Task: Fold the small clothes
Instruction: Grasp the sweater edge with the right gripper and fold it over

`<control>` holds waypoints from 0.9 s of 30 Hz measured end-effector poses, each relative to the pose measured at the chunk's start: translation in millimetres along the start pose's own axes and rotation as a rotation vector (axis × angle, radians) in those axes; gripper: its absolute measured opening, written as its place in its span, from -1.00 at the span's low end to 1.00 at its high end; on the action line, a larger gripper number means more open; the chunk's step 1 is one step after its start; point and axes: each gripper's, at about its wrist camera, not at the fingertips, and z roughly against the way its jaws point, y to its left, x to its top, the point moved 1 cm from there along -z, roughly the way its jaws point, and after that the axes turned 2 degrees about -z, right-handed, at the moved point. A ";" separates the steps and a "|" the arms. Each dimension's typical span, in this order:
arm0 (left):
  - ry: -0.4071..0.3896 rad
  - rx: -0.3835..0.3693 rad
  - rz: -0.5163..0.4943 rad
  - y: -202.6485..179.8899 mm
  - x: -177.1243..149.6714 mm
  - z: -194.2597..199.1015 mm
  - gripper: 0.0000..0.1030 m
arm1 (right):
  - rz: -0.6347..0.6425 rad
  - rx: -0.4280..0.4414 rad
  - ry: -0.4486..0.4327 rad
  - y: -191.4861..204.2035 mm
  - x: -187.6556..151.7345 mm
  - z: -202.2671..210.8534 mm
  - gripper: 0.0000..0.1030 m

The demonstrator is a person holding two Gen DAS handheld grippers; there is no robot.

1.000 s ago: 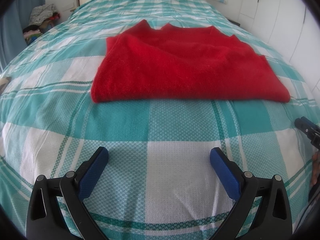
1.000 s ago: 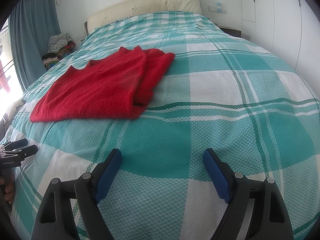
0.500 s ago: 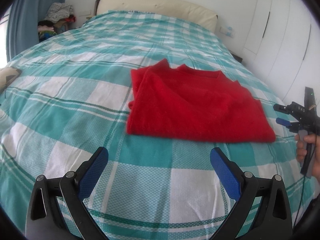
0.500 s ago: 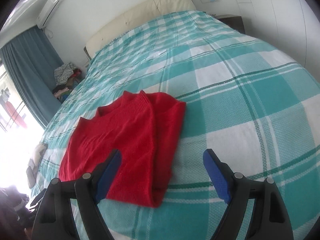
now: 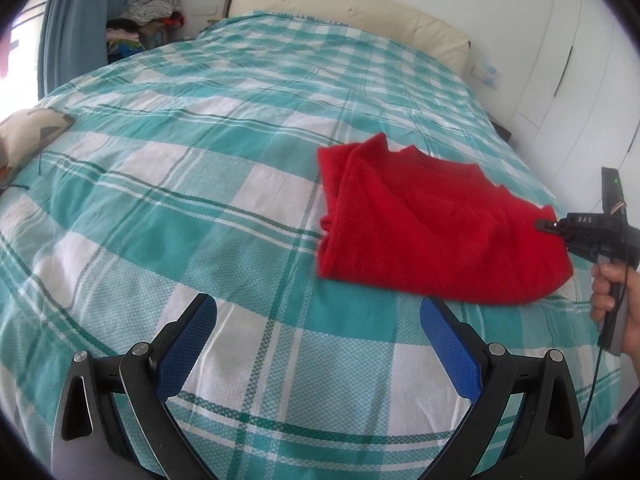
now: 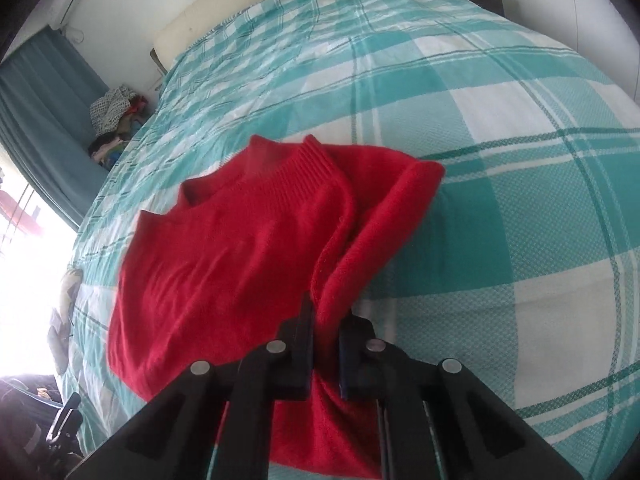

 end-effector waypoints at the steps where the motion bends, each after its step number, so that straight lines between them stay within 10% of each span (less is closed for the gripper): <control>1: -0.007 0.018 0.012 5.9 2.8 1.3 0.98 | 0.023 0.016 -0.003 18.9 4.3 3.0 -0.82; 11: -0.017 0.158 0.124 61.7 13.0 -2.8 0.98 | 0.237 0.066 0.091 197.7 -7.1 -76.6 -0.83; 20: -0.001 0.145 0.133 65.9 15.1 -4.7 0.98 | 0.337 0.008 0.118 245.7 -44.4 -126.8 -0.81; 24: 0.009 0.130 0.175 74.1 15.1 -4.7 0.98 | 0.388 0.230 0.265 255.7 -55.2 -126.7 0.14; 27: 0.005 0.121 0.202 78.7 15.7 -3.3 0.98 | 0.400 0.301 0.231 256.1 -47.9 -98.1 0.23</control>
